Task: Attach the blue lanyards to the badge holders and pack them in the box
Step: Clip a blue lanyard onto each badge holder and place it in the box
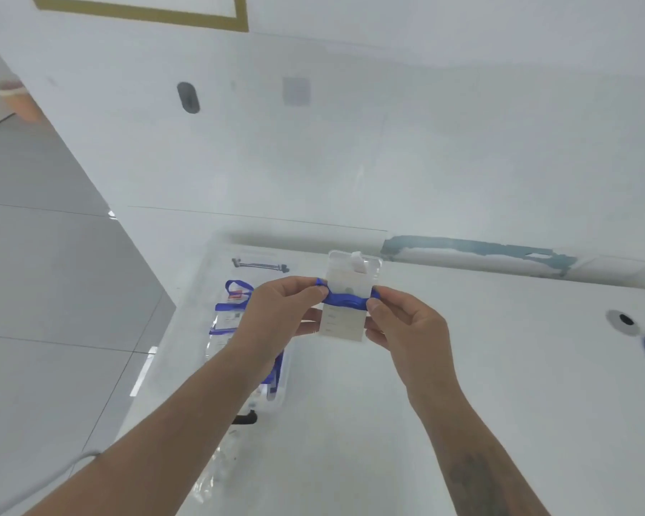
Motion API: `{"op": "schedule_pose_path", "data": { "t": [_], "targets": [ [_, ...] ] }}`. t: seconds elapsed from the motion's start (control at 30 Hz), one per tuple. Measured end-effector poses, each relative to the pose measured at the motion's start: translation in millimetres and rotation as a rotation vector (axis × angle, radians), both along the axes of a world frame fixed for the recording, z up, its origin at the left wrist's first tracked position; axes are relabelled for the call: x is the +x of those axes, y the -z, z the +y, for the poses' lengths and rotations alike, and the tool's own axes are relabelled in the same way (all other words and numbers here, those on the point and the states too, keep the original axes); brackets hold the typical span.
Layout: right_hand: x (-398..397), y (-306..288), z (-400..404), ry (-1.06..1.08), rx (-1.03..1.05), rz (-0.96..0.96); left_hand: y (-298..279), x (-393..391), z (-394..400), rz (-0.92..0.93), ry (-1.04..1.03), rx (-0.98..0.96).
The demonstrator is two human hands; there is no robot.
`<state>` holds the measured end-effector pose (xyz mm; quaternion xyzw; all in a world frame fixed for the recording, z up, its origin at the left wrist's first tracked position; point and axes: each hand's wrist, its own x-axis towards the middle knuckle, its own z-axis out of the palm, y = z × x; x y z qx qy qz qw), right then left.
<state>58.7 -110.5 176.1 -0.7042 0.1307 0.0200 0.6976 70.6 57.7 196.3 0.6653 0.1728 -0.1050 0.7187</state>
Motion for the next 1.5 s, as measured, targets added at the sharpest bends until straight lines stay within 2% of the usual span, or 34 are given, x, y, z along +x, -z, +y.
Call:
{"op": "schedule_pose_path", "data": {
  "t": [0.17, 0.3, 0.5, 0.7, 0.8, 1.03, 1.27, 1.4, 1.5],
  "targets": [
    [2, 13, 75, -0.029, -0.056, 0.059, 19, 1, 69, 0.066, -0.083, 0.051],
    [5, 27, 113, -0.066, -0.033, 0.105, 39, 4, 95, 0.105, -0.174, 0.12],
    [21, 52, 174, -0.157, 0.027, 0.31, 79, 20, 126, 0.175, -0.308, 0.192],
    [55, 83, 199, -0.077, 0.001, 0.446, 120, 54, 126, 0.239, -0.216, 0.36],
    [75, 108, 213, 0.016, -0.032, 0.496, 137, 77, 125, 0.26, -0.132, 0.535],
    [91, 102, 227, 0.083, -0.119, 0.568, 168, 105, 125, 0.318, 0.033, 0.799],
    [93, 105, 230, 0.061, -0.147, 0.639, 176, 104, 124, 0.33, 0.054, 0.85],
    [90, 93, 220, 0.024, -0.051, 0.646, 166, 100, 125, 0.235, 0.039, 0.834],
    [83, 70, 208, -0.016, -0.01, 0.55, 155, 92, 127, 0.163, 0.015, 0.782]
  ]
}}
